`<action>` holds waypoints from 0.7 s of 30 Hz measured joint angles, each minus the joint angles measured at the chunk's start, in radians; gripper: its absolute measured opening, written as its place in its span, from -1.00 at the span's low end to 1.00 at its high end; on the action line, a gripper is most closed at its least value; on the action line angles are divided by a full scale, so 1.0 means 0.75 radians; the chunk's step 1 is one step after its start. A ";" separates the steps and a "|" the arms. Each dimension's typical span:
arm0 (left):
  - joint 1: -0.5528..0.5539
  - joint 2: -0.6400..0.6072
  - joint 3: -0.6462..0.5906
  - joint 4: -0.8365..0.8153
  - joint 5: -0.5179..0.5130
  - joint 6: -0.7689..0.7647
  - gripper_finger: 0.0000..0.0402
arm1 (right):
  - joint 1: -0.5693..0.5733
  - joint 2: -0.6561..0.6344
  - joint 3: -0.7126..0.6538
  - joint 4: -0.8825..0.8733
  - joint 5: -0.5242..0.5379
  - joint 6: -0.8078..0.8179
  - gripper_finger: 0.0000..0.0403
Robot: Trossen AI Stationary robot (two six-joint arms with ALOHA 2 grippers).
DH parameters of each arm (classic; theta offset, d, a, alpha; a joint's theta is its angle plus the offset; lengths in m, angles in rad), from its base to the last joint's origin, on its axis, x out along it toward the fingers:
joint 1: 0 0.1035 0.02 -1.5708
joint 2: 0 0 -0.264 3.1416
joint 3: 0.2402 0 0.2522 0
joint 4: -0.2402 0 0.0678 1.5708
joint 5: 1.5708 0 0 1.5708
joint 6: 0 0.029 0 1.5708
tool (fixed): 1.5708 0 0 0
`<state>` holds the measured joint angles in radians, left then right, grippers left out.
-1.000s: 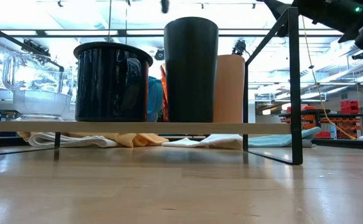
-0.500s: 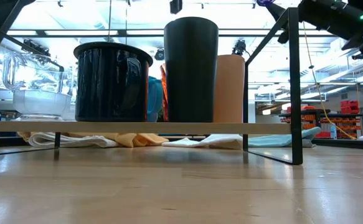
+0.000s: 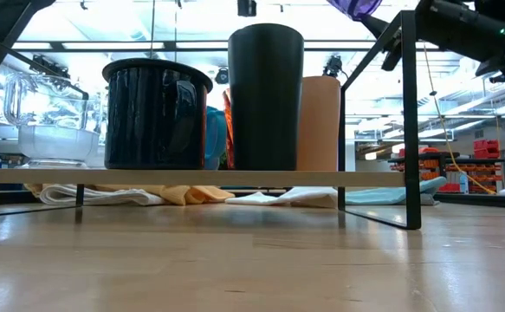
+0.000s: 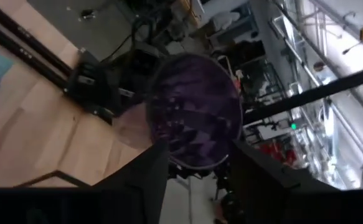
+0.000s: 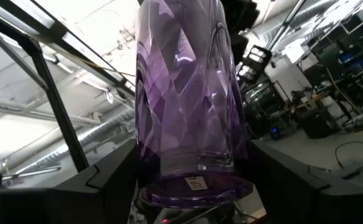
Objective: Stack small to large cups/mugs on shelf
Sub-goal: Put the purple cup on the shelf
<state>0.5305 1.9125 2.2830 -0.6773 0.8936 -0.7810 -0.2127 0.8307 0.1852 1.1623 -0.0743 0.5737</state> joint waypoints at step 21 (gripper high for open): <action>0.022 0.011 -0.001 -0.342 -0.012 0.154 -0.13 | 0.000 0.000 0.000 -0.084 -0.009 0.049 0.35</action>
<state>0.5467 1.9209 2.2822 -0.9334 0.8845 -0.6653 -0.2127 0.8307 0.1852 1.0996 -0.0811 0.6102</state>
